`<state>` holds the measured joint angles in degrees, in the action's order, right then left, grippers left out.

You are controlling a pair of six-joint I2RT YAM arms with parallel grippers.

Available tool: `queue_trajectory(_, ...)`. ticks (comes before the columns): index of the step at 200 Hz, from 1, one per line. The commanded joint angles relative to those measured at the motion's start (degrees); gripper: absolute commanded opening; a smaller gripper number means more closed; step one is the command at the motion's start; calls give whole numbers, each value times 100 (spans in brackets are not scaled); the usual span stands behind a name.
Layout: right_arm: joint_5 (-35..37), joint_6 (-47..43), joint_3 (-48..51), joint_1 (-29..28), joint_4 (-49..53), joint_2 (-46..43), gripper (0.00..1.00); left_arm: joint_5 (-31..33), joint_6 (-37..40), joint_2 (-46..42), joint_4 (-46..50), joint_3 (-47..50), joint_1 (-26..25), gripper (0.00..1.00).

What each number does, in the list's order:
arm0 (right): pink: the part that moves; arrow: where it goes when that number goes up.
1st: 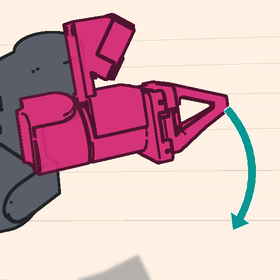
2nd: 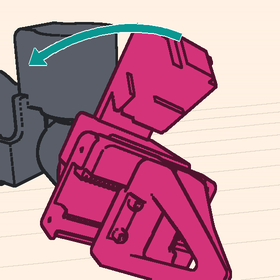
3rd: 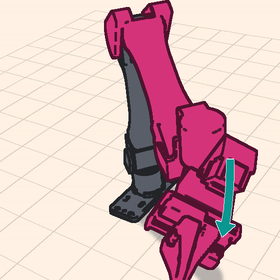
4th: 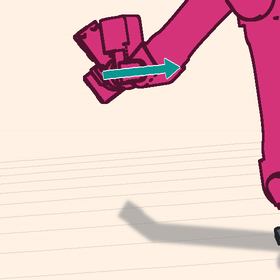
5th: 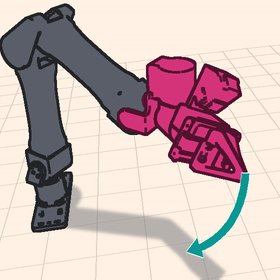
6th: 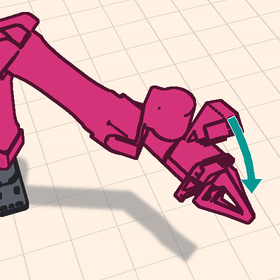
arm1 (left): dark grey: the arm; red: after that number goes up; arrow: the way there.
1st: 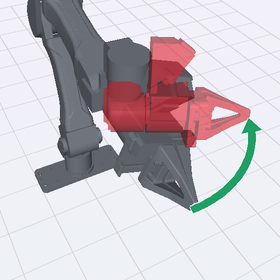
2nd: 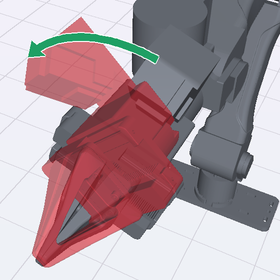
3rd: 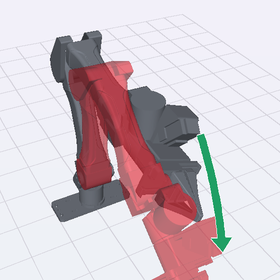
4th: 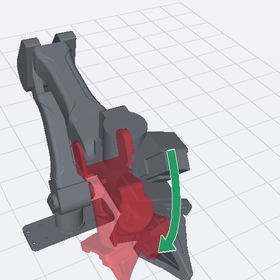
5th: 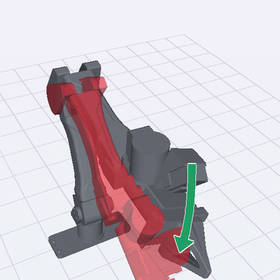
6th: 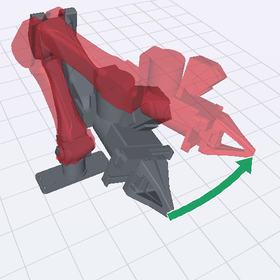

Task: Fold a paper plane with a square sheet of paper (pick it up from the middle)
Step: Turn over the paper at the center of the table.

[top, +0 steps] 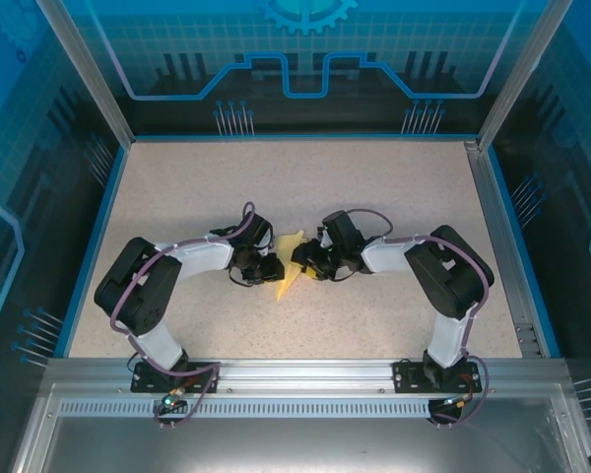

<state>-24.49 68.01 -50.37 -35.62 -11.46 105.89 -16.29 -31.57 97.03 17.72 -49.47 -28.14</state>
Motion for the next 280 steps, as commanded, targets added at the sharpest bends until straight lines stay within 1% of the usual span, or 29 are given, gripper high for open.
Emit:
queue_trajectory(1,-90,81,-137,-142,-577,92,51,-366,-135,137,-62,61,-109,23)
queue_trajectory(17,-47,112,-176,-177,-489,85,53,-357,-150,127,-75,65,-107,23)
queue_trajectory(44,174,348,-35,-226,-693,-30,55,-321,-182,129,-103,78,-110,24)
queue_trajectory(50,208,423,-36,-231,-594,-83,54,-310,-199,118,-117,84,-110,23)
queue_trajectory(53,214,479,124,-229,-572,-126,53,-305,-206,113,-106,87,-110,23)
queue_trajectory(61,279,623,346,-244,-742,-291,53,-296,-219,93,-104,95,-104,23)
queue_trajectory(73,527,697,538,-283,-735,-559,53,-270,-235,40,-115,128,-105,24)
queue_trajectory(81,605,575,495,-298,-537,-600,48,-251,-254,11,-164,177,-105,23)
queue_trajectory(86,597,542,457,-300,-443,-587,45,-239,-268,8,-182,192,-112,23)
queue_trajectory(90,574,547,458,-313,-445,-587,44,-234,-270,8,-189,195,-106,23)
queue_trajectory(108,508,534,508,-308,-660,-572,49,-243,-279,21,-180,192,-112,23)
queue_trajectory(119,440,447,394,-300,-562,-438,47,-242,-288,26,-204,210,-109,23)
queue_trajectory(136,281,478,296,-301,-831,-142,46,-251,-287,37,-194,200,-104,23)
queue_trajectory(150,298,368,184,-325,-806,9,46,-241,-272,19,-199,205,-107,23)
queue_trajectory(160,270,264,43,-324,-668,99,44,-243,-270,29,-198,201,-100,23)
queue_trajectory(180,228,107,32,-316,-706,219,42,-251,-295,26,-229,210,-107,23)
queue_trajectory(186,187,61,-161,-304,-725,257,41,-243,-288,25,-225,206,-104,23)
queue_trajectory(216,94,-224,-403,-293,-578,458,37,-219,-276,18,-198,214,-106,23)
queue_trajectory(226,8,-327,-517,-297,-504,562,32,-216,-273,8,-214,234,-102,23)
queue_trajectory(246,71,-436,-599,-294,-434,668,29,-216,-264,-13,-211,230,-102,23)
queue_trajectory(249,61,-471,-621,-296,-286,684,28,-212,-264,-24,-213,232,-104,22)
queue_trajectory(256,46,-547,-670,-295,-185,735,25,-191,-277,-43,-216,238,-109,23)
queue_trajectory(280,49,-841,-706,-295,-27,704,18,-160,-292,-158,-218,263,-106,23)
